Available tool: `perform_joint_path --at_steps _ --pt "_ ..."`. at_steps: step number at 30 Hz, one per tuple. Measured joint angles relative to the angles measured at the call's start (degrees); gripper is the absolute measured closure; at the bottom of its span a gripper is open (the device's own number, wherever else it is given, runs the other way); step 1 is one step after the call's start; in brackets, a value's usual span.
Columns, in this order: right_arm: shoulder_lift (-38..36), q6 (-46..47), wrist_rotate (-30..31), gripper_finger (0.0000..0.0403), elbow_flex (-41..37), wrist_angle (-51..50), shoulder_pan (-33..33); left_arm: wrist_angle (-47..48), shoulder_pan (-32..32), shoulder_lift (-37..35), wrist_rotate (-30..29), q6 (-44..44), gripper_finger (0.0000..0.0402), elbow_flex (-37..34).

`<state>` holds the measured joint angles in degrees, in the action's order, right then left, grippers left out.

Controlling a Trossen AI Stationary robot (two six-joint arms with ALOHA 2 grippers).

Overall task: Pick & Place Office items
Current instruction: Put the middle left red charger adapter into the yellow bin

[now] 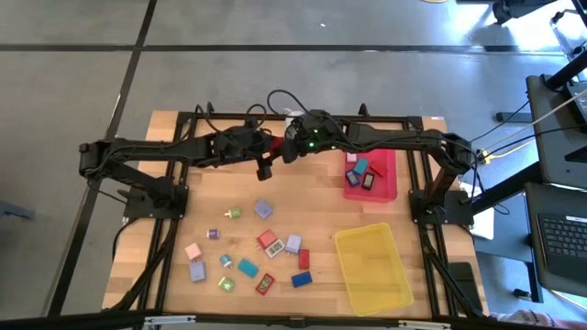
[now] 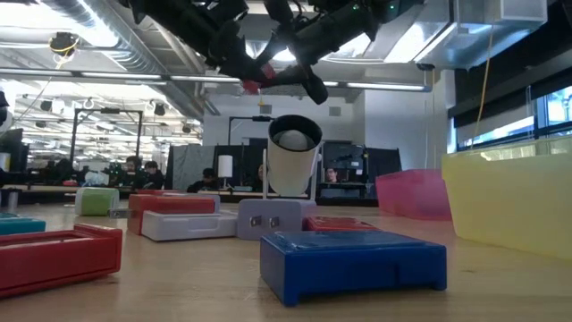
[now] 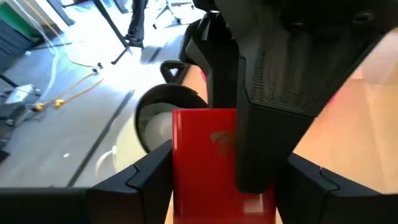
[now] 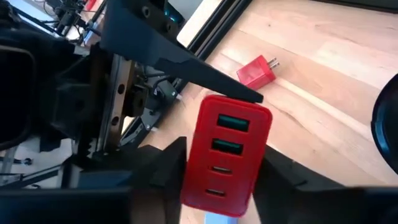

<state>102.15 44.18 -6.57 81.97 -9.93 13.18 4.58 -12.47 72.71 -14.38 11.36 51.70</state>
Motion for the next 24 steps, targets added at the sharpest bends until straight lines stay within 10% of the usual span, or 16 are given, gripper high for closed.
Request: perform_joint_path --at_steps 24 --pt "-5.66 -6.77 -5.18 0.0281 -0.22 -8.68 5.79 -2.58 0.1 -0.2 -0.81 -24.67 0.0121 0.24"
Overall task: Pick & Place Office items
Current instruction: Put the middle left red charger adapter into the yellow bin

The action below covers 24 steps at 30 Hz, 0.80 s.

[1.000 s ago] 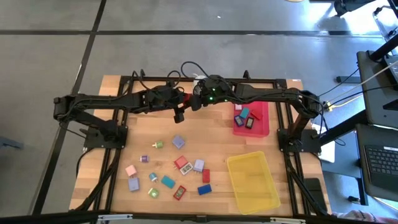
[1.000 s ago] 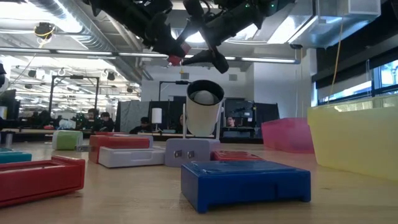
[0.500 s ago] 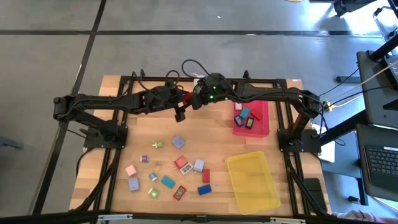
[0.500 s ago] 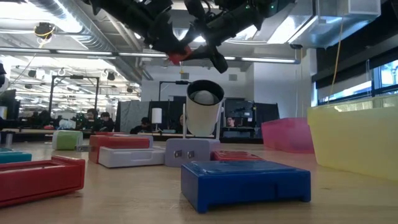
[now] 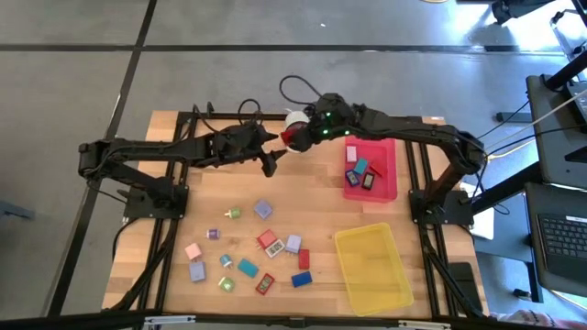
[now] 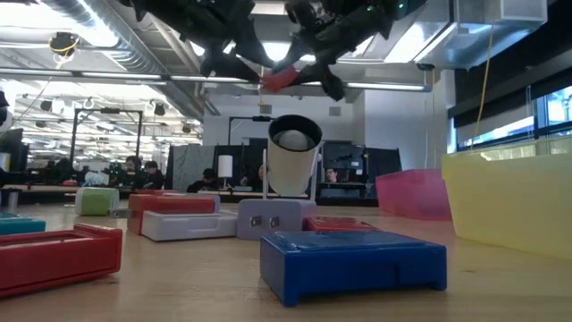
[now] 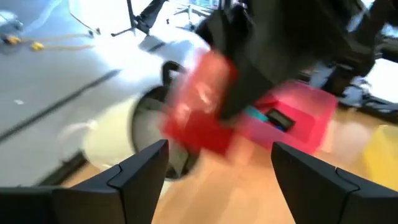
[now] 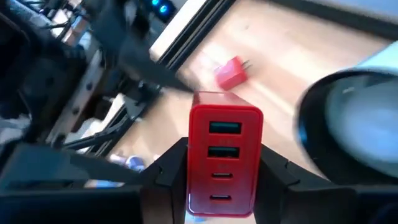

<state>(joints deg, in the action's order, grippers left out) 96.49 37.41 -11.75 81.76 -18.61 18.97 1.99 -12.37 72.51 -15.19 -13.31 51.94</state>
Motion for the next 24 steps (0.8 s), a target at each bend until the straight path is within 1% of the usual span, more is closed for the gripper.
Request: perform_joint_path --at_steps 4,10,13,18,21,24 --pt "-3.57 -1.86 2.79 0.0281 0.04 -6.96 0.65 0.1 0.01 -0.13 0.15 -2.5 0.0124 0.0" --pt "-9.1 -1.91 2.52 0.0281 0.04 -17.19 -1.59 0.73 0.06 -0.66 -0.01 -2.59 0.0125 -0.02" --pt "-10.75 -0.28 2.49 0.0279 0.04 -21.92 -4.48 0.92 -0.01 -0.77 -0.12 -2.54 0.0126 -0.08" --pt "-11.71 5.98 1.4 0.0273 0.09 -31.8 -10.93 1.23 -0.07 -0.81 -0.11 0.14 0.0126 -0.09" --pt "-11.71 11.25 -1.31 0.0279 0.09 -37.91 -15.59 1.23 -0.1 -0.81 -0.12 1.82 0.0129 -0.09" --pt "-11.37 17.18 -3.3 0.0279 0.07 -41.56 -21.08 1.23 -0.1 -0.81 -0.15 3.68 0.0131 -0.09"
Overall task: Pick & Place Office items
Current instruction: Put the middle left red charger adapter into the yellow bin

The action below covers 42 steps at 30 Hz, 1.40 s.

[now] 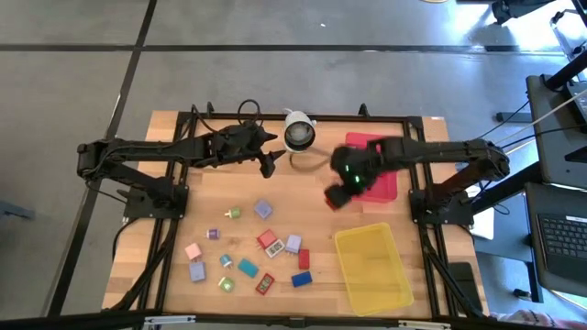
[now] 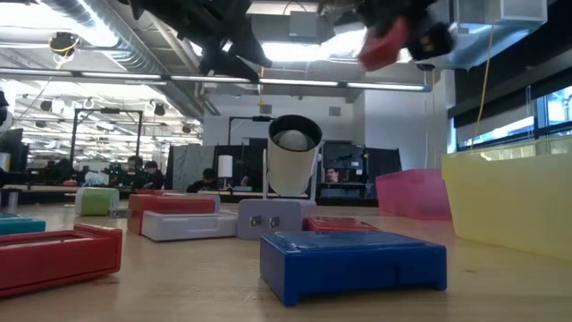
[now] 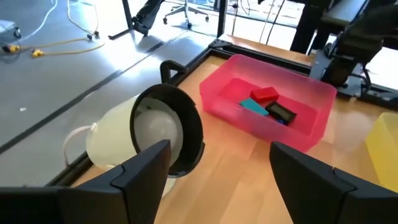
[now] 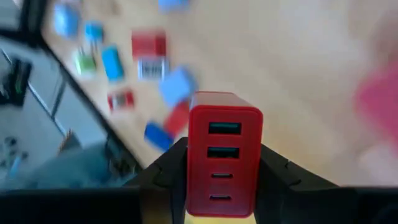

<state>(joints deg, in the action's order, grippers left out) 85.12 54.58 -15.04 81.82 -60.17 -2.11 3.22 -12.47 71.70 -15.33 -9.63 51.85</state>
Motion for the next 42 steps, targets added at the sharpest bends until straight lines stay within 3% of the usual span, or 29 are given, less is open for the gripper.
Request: perform_joint_path --at_steps 12,15,19,22,29,34,42 --pt "1.47 27.22 -2.01 0.0275 -1.73 -5.66 -16.4 0.0 0.0 0.02 -0.15 4.44 0.0139 -0.04" --pt "3.46 30.4 -6.27 0.0275 -5.65 -4.4 -18.17 0.17 0.0 0.02 -0.15 4.44 0.014 -0.04" --pt "6.64 31.98 -16.29 0.0275 -11.27 -1.49 -19.82 0.51 0.0 0.02 -0.11 4.44 0.0143 -0.04" --pt "8.51 31.19 -19.96 0.0275 -12.94 -0.47 -20.5 0.87 0.0 0.03 -0.09 4.44 0.0146 -0.04" --pt "12.59 28.72 -17.12 0.0275 -16.51 3.05 -20.19 3.59 0.0 0.04 -0.04 4.41 0.0152 -0.04" --pt "14.87 25.81 -18.4 0.0275 -18.3 7.29 -19.38 5.68 0.0 0.04 0.04 2.93 0.0158 -0.04" --pt "15.44 22.28 -11.27 0.0255 -18.32 9.36 -19.25 8.05 0.0 0.04 0.02 2.91 0.0166 -0.06"
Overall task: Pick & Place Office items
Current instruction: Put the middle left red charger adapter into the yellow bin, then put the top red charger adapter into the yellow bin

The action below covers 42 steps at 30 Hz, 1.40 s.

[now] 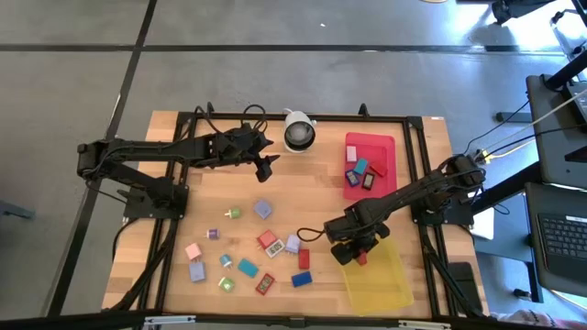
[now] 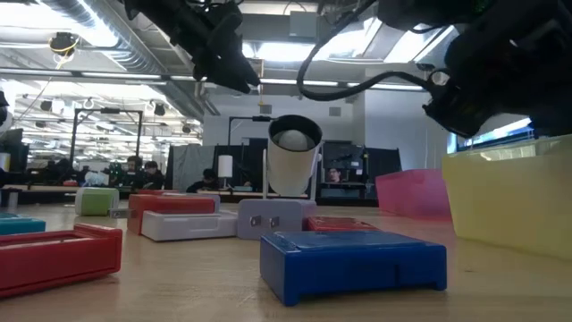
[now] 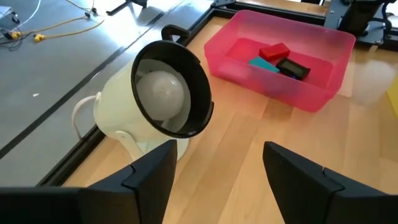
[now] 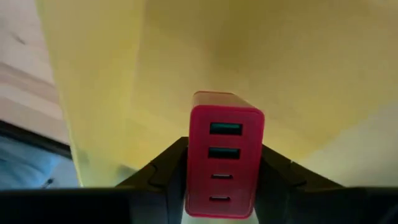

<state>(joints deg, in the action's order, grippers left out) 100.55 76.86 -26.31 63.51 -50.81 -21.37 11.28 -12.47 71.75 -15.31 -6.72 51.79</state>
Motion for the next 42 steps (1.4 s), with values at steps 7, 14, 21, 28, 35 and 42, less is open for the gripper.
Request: perform_joint_path --at_steps 7,14,21,28,35,42 --pt "-0.05 -1.4 0.98 0.0185 0.0 -0.38 0.03 -0.16 0.0 0.0 -2.03 -0.13 0.0171 0.0" --pt "-4.25 -5.1 -2.11 0.0148 0.32 -8.49 0.41 3.43 -0.71 0.0 -9.16 -6.47 0.0158 0.0" --pt "-13.28 -10.39 6.32 0.0154 0.68 -19.64 2.65 13.99 -5.66 0.02 -6.35 -15.71 0.0122 0.0" --pt "-22.07 -18.26 20.0 0.0154 0.68 -24.32 9.06 19.63 -11.93 0.37 -5.13 -22.05 0.0095 0.0" --pt "-28.6 -28.64 35.54 0.0154 0.68 -24.44 17.64 24.53 -19.26 4.5 -2.47 -29.36 0.0093 0.0" --pt "-31.04 -38.9 45.18 0.0154 0.68 -24.4 26.4 24.62 -22.53 13.5 0.24 -29.7 0.0093 -0.02"
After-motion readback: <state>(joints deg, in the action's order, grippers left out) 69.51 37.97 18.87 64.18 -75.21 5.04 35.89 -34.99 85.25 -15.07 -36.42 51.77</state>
